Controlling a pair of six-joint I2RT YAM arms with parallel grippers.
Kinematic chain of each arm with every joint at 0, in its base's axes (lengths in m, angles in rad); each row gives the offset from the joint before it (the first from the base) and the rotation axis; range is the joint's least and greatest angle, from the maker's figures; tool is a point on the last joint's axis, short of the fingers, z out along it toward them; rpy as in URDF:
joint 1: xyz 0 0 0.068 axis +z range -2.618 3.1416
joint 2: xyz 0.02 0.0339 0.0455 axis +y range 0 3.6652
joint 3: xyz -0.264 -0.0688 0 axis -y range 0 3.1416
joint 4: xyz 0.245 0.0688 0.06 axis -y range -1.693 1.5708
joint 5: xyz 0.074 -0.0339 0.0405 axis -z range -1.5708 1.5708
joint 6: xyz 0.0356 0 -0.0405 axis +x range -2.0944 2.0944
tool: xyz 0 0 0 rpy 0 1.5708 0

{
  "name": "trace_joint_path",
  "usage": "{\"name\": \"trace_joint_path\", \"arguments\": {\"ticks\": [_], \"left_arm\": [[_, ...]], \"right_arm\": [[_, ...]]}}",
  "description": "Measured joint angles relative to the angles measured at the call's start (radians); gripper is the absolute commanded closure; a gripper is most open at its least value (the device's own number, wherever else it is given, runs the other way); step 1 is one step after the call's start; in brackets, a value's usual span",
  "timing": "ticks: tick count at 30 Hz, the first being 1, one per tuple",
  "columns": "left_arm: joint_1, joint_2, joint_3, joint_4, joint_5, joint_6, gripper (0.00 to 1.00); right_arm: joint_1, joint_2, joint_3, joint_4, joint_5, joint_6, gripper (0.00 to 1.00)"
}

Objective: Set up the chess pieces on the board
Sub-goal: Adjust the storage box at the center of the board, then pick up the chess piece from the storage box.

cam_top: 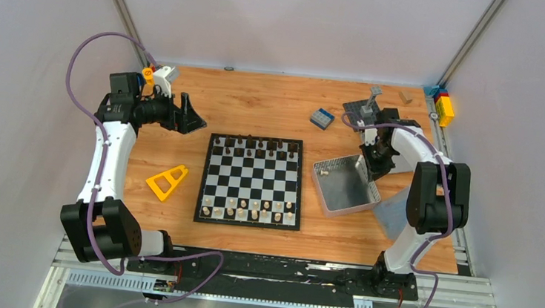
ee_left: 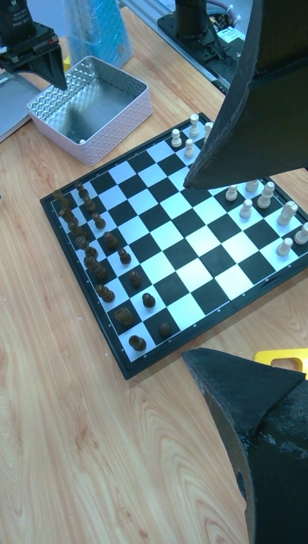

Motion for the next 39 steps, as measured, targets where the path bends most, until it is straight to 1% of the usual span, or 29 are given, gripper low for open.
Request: {"name": "trace_joint_path", "arguments": {"ticks": [4, 8, 11, 18, 22, 24, 28, 30, 39], "left_arm": [[0.0, 0.0, 0.0, 0.0, 0.0, 0.0, 0.0], [0.0, 0.0, 0.0, 0.001, 0.001, 0.0, 0.0], [0.0, 0.0, -0.002, 0.003, 0.001, 0.0, 0.0], [0.0, 0.0, -0.007, 0.004, -0.003, 0.0, 0.0], [0.0, 0.0, -0.007, 0.004, -0.008, 0.001, 0.0], [0.0, 0.0, -0.007, 0.004, -0.011, 0.001, 0.0], [0.0, 0.0, -0.007, 0.004, -0.012, 0.003, 0.0], [0.0, 0.0, -0.007, 0.004, -0.011, 0.007, 0.0], [0.0, 0.0, -0.007, 0.005, 0.01, 0.049, 0.0]], "right_arm": [[0.0, -0.004, -0.026, 0.005, -0.001, 0.034, 0.8], [0.0, -0.013, -0.04, 0.009, -0.011, 0.044, 0.69], [0.0, -0.047, -0.041, 0.02, -0.028, 0.037, 0.65], [0.014, -0.195, -0.035, 0.065, -0.1, -0.045, 0.62], [0.064, -0.239, -0.035, 0.089, -0.168, -0.127, 0.61], [0.09, -0.239, -0.038, 0.099, -0.202, -0.16, 0.6], [0.135, -0.226, -0.049, 0.126, -0.275, -0.233, 0.52], [0.149, -0.206, -0.055, 0.144, -0.297, -0.267, 0.5], [0.201, -0.076, -0.103, 0.24, -0.319, -0.4, 0.49]]}}
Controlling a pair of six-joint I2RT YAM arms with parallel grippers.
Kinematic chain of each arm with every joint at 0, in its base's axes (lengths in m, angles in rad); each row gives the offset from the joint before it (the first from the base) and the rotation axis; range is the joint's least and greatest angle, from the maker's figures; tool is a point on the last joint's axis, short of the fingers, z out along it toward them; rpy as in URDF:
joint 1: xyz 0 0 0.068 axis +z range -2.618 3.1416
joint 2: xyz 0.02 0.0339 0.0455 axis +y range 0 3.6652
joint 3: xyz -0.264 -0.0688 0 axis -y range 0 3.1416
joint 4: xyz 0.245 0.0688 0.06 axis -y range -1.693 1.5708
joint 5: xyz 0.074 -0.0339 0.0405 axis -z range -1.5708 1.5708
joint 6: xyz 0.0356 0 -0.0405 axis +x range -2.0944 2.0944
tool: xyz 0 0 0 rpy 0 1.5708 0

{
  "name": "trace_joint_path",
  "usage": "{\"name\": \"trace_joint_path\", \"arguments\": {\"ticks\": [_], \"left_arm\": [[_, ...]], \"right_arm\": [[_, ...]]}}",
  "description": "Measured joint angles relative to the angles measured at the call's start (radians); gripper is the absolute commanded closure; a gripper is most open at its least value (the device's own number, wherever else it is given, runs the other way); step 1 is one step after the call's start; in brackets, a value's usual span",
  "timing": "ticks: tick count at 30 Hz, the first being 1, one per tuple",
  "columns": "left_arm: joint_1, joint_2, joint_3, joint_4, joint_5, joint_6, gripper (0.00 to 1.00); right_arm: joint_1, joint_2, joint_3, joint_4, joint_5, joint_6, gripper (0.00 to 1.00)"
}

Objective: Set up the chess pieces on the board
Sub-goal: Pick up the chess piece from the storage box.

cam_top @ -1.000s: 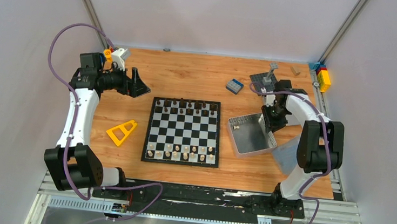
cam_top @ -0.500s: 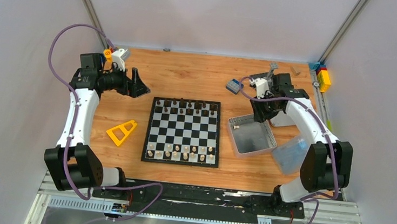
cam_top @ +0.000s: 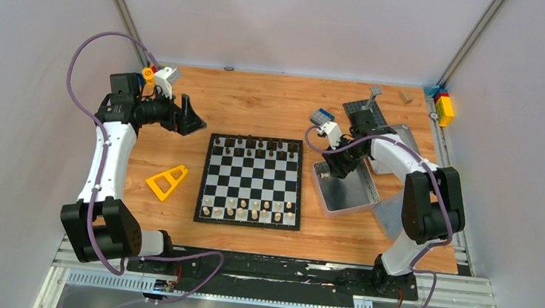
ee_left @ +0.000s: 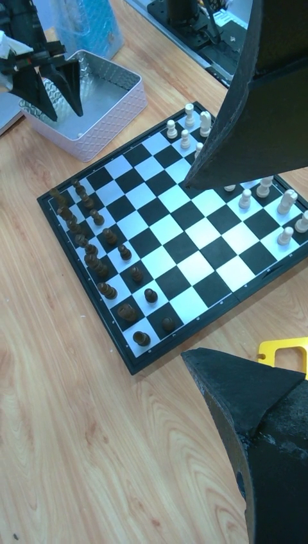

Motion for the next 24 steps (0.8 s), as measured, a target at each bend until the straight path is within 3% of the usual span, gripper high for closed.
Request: {"name": "trace_joint_path", "arguments": {"ticks": [24], "left_arm": [[0.0, 0.043, -0.032, 0.064, 0.012, 0.042, 0.0]], "right_arm": [[0.065, 0.097, -0.017, 0.069, -0.002, -0.169, 0.5]]}}
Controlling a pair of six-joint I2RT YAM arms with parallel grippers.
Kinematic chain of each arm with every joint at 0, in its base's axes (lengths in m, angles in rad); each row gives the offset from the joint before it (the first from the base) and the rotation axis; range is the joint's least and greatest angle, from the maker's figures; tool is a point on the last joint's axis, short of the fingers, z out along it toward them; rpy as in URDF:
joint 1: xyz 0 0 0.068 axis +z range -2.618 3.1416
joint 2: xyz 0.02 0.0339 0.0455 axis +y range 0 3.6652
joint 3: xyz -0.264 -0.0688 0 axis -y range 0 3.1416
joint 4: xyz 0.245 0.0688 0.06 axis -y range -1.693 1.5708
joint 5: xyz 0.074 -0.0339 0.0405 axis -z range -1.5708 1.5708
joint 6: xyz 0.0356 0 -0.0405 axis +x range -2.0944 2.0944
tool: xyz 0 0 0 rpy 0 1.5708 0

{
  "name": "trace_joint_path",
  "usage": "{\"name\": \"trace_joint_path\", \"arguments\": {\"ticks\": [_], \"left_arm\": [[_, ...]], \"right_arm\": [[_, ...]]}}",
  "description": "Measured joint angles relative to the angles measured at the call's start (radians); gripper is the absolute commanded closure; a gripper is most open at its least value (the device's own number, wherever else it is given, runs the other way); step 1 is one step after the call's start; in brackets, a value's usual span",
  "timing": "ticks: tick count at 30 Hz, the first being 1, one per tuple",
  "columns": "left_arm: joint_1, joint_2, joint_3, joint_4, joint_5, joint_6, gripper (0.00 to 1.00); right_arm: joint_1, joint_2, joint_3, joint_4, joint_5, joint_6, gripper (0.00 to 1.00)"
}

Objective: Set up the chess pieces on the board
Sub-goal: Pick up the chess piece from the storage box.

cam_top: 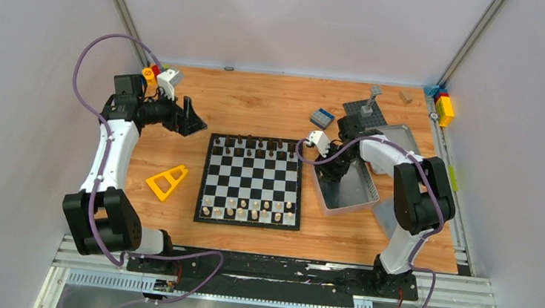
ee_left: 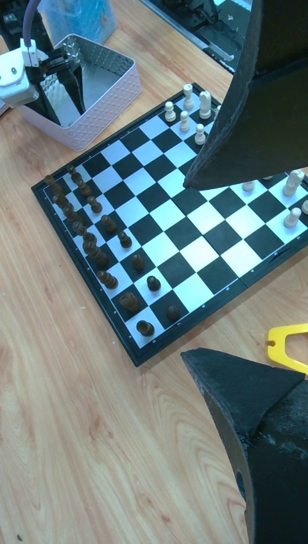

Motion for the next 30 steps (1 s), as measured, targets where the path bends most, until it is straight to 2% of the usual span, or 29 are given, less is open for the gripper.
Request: {"name": "trace_joint_path", "arguments": {"ticks": [13, 19, 25, 30], "left_arm": [[0.0, 0.013, 0.002, -0.026, -0.024, 0.026, 0.0], [0.0, 0.034, 0.002, -0.035, -0.026, 0.031, 0.0], [0.0, 0.035, 0.002, -0.042, -0.026, 0.036, 0.0], [0.0, 0.035, 0.002, -0.042, -0.026, 0.039, 0.0]], "right_arm": [[0.021, 0.011, 0.0, 0.023, -0.02, -0.034, 0.54], [0.029, 0.015, 0.0, 0.035, -0.027, -0.044, 0.64], [0.031, 0.015, 0.0, 0.037, -0.03, -0.047, 0.69], [0.031, 0.014, -0.005, 0.041, -0.03, -0.047, 0.68]]}}
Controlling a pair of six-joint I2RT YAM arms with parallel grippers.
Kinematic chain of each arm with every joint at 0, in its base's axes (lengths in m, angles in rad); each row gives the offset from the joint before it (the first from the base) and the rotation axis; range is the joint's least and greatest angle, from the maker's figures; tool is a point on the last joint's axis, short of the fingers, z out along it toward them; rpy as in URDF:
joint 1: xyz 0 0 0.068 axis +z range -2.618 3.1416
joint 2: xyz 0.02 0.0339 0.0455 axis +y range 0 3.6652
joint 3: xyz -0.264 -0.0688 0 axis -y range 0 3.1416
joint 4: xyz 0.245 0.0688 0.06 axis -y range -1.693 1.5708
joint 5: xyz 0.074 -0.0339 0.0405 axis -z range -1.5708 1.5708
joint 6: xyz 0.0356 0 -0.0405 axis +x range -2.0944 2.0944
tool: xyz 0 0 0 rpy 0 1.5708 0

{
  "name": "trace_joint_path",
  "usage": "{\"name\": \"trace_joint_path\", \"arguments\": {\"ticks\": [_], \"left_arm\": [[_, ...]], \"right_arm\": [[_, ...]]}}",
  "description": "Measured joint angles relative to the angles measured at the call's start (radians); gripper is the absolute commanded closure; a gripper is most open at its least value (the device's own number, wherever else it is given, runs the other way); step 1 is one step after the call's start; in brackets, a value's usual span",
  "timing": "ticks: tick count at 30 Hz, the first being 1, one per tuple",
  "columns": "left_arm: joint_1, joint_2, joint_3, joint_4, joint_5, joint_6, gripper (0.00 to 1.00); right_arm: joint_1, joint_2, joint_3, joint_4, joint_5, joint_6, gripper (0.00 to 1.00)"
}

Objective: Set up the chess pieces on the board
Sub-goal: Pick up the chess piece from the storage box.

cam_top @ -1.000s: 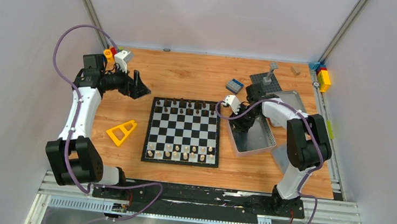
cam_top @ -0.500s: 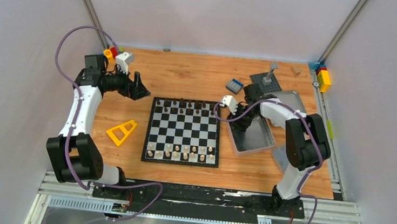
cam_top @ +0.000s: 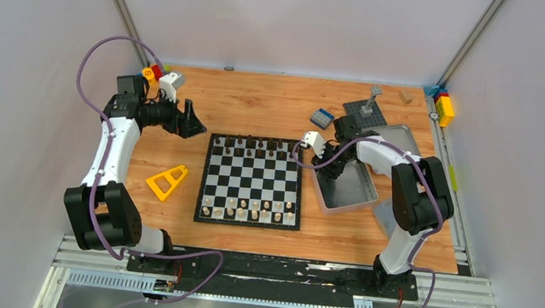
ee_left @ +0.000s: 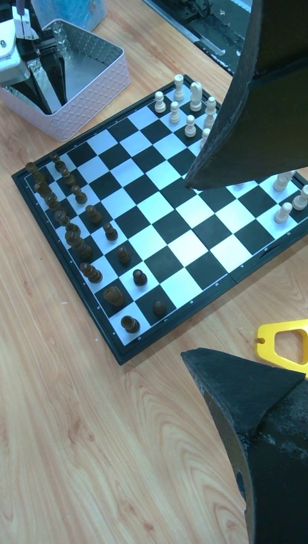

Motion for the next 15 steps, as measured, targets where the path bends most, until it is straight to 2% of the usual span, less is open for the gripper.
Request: {"name": "trace_joint_path", "arguments": {"ticks": [8, 15], "left_arm": [[0.0, 0.0, 0.0, -0.003, 0.0, 0.005, 0.0], [0.0, 0.0, 0.0, -0.007, 0.0, 0.006, 0.0]], "right_arm": [[-0.001, -0.008, -0.012, 0.016, 0.001, 0.0, 0.67], [-0.005, -0.017, -0.022, 0.018, 0.005, 0.0, 0.71]]}}
